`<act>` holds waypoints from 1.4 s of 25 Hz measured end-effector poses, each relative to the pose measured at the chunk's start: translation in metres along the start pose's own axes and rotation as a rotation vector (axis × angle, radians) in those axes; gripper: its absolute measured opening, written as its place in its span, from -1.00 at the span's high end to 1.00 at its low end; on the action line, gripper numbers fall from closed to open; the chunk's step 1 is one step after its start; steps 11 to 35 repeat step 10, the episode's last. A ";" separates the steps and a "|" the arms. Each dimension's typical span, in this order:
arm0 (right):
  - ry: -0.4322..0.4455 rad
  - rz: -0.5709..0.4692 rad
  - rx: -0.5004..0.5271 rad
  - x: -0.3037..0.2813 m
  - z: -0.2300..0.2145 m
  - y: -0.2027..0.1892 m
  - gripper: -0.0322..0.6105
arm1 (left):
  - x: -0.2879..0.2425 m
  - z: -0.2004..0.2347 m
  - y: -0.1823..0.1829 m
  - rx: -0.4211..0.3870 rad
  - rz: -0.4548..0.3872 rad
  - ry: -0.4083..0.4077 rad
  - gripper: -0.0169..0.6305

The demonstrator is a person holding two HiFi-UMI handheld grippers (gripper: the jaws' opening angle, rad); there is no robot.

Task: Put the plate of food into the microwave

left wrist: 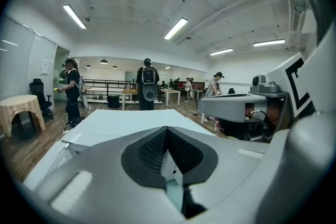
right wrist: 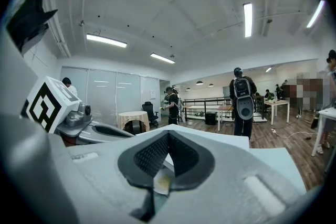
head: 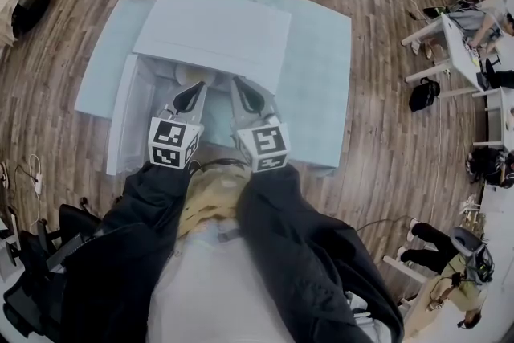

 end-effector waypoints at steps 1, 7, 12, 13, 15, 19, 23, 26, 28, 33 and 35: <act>-0.001 0.003 -0.002 -0.001 0.000 -0.001 0.92 | 0.000 0.001 -0.001 0.002 0.001 0.001 0.96; -0.001 0.004 -0.001 0.000 0.002 -0.003 0.92 | 0.001 0.002 -0.005 0.007 0.011 0.003 0.96; -0.005 0.002 0.002 0.001 0.003 -0.006 0.92 | 0.002 0.002 -0.008 0.012 0.017 0.004 0.96; -0.005 0.002 0.002 0.001 0.003 -0.006 0.92 | 0.002 0.002 -0.008 0.012 0.017 0.004 0.96; -0.005 0.002 0.002 0.001 0.003 -0.006 0.92 | 0.002 0.002 -0.008 0.012 0.017 0.004 0.96; -0.005 0.002 0.002 0.001 0.003 -0.006 0.92 | 0.002 0.002 -0.008 0.012 0.017 0.004 0.96; -0.005 0.002 0.002 0.001 0.003 -0.006 0.92 | 0.002 0.002 -0.008 0.012 0.017 0.004 0.96; -0.005 0.002 0.002 0.001 0.003 -0.006 0.92 | 0.002 0.002 -0.008 0.012 0.017 0.004 0.96; -0.005 0.002 0.002 0.001 0.003 -0.006 0.92 | 0.002 0.002 -0.008 0.012 0.017 0.004 0.96; -0.005 0.002 0.002 0.001 0.003 -0.006 0.92 | 0.002 0.002 -0.008 0.012 0.017 0.004 0.96; -0.005 0.002 0.002 0.001 0.003 -0.006 0.92 | 0.002 0.002 -0.008 0.012 0.017 0.004 0.96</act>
Point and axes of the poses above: the fingertips, and each gripper's own axes: x backward along the fingers, z to its left, y out of its top, the point moved 2 cm from there along x, backward along the fingers, and after that the axes turned 2 degrees about -x, right-handed, at the moved point
